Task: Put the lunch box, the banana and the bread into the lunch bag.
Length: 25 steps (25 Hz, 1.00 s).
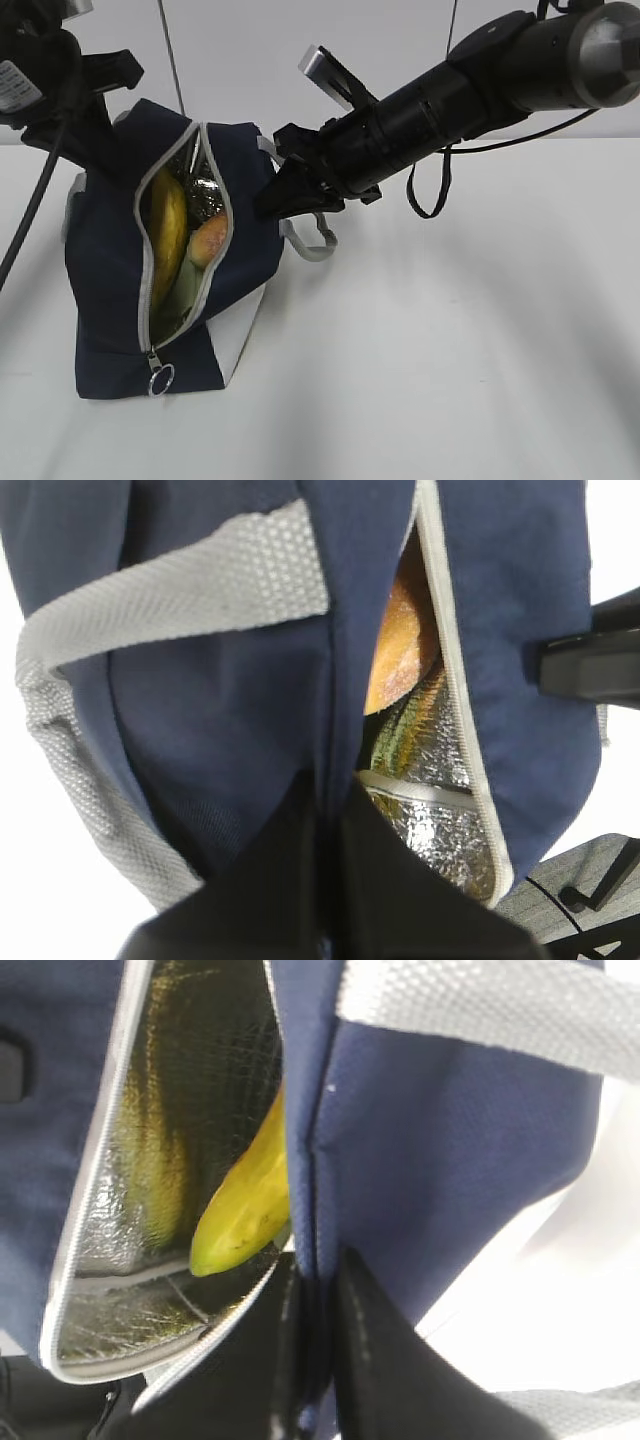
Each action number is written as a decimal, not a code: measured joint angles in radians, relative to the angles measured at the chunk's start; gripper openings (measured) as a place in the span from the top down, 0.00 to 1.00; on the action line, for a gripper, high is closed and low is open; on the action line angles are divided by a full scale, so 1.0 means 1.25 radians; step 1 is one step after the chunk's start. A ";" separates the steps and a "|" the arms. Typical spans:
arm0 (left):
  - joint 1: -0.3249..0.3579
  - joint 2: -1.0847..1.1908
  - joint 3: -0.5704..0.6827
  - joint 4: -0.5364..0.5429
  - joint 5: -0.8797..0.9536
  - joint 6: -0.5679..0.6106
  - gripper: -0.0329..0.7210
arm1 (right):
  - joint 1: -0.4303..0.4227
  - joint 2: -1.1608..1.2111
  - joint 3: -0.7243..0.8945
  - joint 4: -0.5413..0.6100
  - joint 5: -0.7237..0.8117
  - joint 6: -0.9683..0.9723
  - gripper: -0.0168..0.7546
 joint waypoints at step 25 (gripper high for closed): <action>-0.102 0.052 -0.049 -0.181 -0.115 0.009 0.96 | -0.059 -0.189 -0.026 -0.315 0.053 0.269 0.97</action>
